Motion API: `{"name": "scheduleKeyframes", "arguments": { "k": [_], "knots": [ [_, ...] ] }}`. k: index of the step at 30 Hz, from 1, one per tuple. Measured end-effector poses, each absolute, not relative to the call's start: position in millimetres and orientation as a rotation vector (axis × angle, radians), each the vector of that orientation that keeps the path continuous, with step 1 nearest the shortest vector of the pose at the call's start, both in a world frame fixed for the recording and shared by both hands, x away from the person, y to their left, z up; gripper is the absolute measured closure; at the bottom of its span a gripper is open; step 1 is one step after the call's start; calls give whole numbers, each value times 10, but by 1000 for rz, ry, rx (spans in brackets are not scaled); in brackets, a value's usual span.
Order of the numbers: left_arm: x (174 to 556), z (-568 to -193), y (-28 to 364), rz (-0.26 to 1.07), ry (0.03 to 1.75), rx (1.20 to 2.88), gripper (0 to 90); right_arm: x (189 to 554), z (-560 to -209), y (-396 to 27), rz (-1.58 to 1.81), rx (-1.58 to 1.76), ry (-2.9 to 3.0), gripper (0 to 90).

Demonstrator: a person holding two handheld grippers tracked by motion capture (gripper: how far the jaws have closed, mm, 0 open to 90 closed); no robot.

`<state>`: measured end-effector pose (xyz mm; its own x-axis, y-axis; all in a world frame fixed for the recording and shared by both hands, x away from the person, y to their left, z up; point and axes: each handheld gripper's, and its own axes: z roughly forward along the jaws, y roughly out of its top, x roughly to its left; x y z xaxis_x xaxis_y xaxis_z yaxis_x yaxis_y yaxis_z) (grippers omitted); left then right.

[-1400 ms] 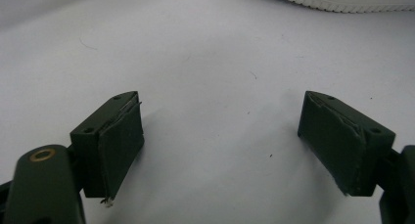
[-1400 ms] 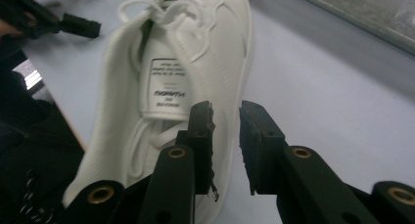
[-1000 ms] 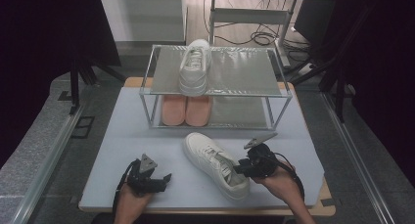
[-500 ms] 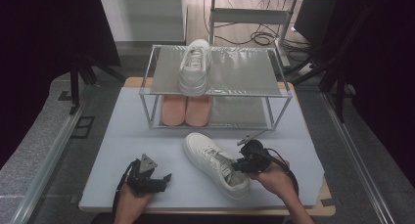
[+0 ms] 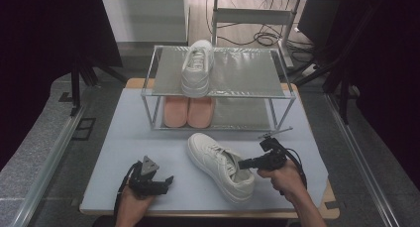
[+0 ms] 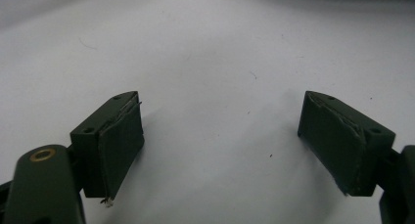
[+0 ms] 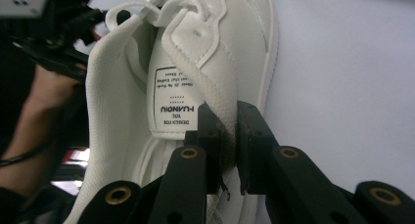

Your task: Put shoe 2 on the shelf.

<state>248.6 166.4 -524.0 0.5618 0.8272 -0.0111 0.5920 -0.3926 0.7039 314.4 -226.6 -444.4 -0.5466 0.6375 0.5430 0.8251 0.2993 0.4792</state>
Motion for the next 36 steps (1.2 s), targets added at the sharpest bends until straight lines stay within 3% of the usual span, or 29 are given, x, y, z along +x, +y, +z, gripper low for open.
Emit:
{"name": "scheduleKeyframes", "arguments": {
  "k": [16,36],
  "knots": [
    [2488,-5240,1665,453,1130,2127,167,3067,-4447,-2566,-1274,-1371,-2073,822],
    [2489,-5246,1658,456,1134,2115,167,2935,-3977,-2842,-1476,-1377,-1912,821]
  ]
}}
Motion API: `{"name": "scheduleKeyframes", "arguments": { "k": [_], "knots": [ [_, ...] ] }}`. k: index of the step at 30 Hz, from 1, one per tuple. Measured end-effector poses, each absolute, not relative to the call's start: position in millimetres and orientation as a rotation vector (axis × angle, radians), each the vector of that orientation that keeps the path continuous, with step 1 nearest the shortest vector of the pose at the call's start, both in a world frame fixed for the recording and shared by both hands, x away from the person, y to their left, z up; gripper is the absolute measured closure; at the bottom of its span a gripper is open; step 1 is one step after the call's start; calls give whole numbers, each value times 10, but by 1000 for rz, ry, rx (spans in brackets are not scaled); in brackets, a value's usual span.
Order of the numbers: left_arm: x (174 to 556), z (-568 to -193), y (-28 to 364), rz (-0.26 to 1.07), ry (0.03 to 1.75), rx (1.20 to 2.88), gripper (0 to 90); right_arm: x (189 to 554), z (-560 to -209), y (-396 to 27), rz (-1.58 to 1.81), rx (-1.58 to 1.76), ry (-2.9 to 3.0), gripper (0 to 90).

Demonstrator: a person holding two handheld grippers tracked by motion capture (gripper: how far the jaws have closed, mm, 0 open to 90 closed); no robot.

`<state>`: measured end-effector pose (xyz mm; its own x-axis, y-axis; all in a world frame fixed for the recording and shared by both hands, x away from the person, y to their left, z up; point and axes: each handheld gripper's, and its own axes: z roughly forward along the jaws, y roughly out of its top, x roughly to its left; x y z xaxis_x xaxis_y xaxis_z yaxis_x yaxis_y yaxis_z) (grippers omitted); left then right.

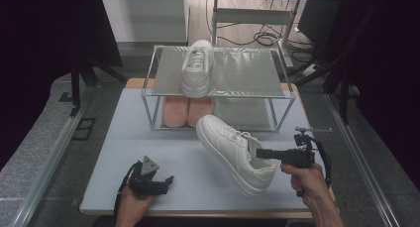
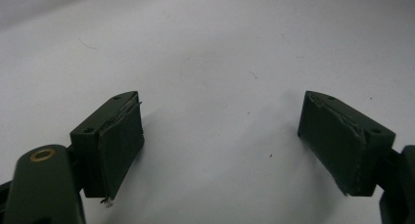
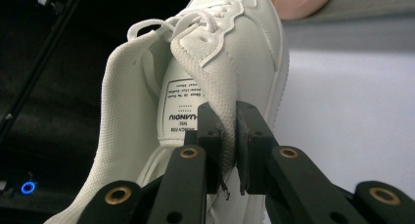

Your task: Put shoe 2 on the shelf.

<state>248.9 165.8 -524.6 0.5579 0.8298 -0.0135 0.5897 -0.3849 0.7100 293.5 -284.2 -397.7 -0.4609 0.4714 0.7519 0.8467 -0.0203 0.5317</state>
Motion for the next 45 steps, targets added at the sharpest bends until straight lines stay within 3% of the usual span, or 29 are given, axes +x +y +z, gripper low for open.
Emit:
{"name": "scheduleKeyframes", "arguments": {
  "k": [26,45],
  "knots": [
    [2491,-5244,1660,451,1135,2116,167,2993,-3353,-3085,-1697,-1463,-1788,823],
    [2489,-5245,1659,450,1139,2113,167,3435,-3108,-2971,-1781,-1653,-1730,827]
  ]
}}
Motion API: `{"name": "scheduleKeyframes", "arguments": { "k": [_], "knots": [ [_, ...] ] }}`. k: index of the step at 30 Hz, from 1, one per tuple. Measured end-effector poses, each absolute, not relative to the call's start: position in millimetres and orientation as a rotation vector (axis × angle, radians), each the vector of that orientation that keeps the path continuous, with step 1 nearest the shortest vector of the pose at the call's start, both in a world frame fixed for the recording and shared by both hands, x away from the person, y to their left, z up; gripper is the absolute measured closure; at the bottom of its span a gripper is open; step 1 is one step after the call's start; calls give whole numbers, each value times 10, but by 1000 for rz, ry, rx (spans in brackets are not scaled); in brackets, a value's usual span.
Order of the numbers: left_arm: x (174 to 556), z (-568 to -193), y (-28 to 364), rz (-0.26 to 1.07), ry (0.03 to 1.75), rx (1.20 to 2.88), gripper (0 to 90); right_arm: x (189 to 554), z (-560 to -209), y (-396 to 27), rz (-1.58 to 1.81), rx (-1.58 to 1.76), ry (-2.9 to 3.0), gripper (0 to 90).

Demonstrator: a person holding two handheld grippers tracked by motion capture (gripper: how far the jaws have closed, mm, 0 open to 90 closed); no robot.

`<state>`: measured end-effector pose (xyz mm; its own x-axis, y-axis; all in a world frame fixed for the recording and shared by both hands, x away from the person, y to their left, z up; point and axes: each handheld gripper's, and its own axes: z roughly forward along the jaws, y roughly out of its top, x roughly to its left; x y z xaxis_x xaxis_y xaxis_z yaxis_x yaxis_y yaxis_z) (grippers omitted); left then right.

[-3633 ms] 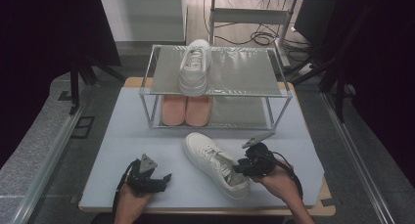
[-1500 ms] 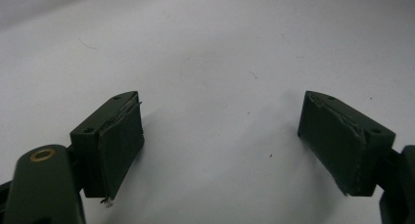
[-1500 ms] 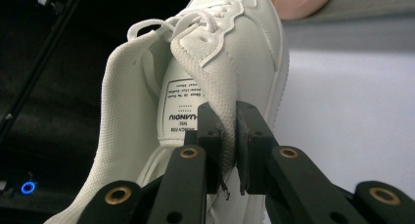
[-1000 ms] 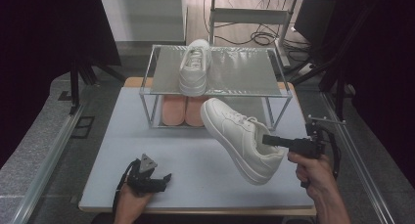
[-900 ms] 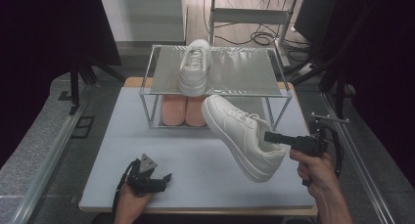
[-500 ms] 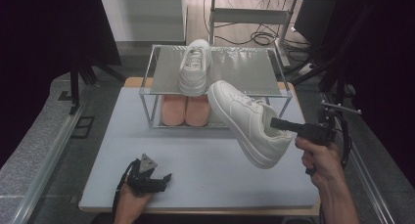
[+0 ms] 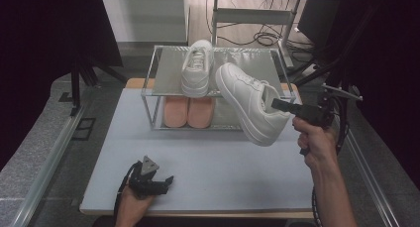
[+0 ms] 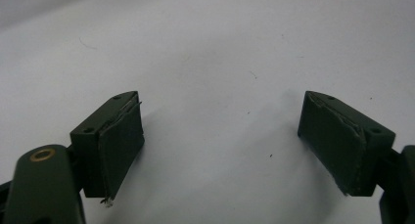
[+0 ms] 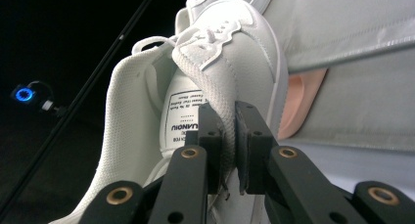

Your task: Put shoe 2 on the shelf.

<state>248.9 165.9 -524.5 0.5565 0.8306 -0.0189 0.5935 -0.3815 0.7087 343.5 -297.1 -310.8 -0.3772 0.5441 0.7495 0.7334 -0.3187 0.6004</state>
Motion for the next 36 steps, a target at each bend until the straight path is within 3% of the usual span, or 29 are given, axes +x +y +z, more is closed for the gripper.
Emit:
{"name": "scheduleKeyframes", "arguments": {
  "k": [18,26,36],
  "knots": [
    [2490,-5245,1661,452,1133,2116,169,3957,-3016,-2660,-1790,-1969,-1765,817],
    [2488,-5245,1659,454,1131,2117,171,4017,-2961,-2429,-1817,-1978,-1858,727],
    [2488,-5245,1660,453,1131,2116,171,4006,-2929,-2565,-1883,-1874,-1805,549]
  ]
}}
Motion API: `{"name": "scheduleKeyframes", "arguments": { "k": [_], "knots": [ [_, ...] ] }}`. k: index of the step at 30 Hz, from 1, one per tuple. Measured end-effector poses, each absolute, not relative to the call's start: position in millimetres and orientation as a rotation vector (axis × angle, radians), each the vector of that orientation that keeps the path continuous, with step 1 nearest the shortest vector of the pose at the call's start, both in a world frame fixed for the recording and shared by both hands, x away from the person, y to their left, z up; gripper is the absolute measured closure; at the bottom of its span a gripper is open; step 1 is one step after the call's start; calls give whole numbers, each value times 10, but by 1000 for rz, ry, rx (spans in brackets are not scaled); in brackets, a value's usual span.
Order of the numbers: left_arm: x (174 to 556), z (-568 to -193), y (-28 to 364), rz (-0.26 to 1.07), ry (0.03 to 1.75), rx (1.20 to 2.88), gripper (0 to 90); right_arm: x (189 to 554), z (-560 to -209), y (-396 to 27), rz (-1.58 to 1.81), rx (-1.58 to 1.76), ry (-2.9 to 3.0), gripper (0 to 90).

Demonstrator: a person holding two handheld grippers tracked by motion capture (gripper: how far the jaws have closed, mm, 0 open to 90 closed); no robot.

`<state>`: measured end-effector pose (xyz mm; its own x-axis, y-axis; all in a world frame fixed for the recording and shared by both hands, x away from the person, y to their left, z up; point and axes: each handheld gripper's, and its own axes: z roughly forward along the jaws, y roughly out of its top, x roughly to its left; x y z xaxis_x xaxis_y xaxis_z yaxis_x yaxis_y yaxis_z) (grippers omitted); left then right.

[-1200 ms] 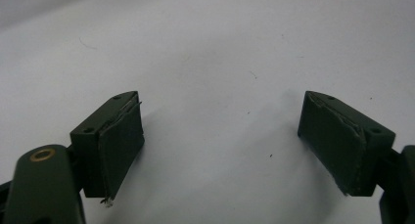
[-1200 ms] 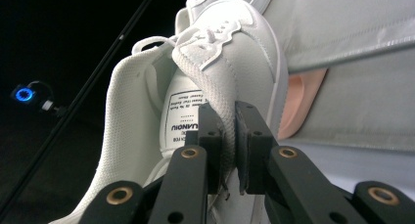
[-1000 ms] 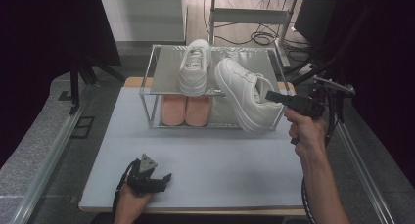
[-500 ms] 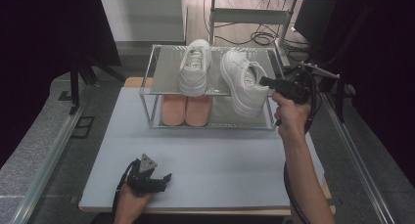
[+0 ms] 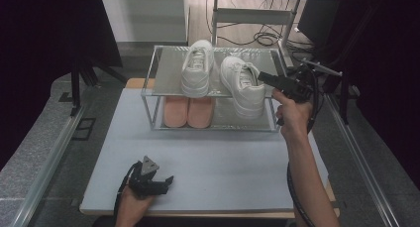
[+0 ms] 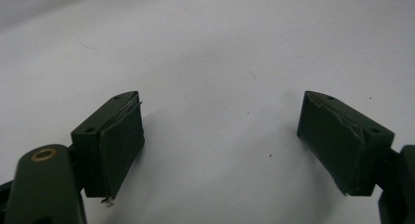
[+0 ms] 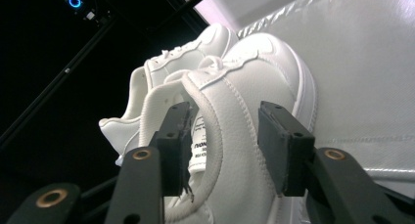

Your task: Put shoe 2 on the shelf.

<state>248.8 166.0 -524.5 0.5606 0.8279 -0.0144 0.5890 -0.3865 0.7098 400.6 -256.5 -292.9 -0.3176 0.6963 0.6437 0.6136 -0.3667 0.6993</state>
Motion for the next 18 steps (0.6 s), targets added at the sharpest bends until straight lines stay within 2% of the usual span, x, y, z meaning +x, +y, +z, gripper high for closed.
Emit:
{"name": "scheduleKeyframes", "arguments": {
  "k": [5,8,18],
  "knots": [
    [2489,-5242,1663,453,1128,2123,171,3867,-2846,-2676,1786,1721,1723,554],
    [2488,-5244,1659,453,1131,2117,171,3761,-2857,-2750,1777,1689,1731,585],
    [2487,-5244,1659,455,1131,2117,171,3371,-3104,-2838,1765,1572,1786,855]
  ]
}}
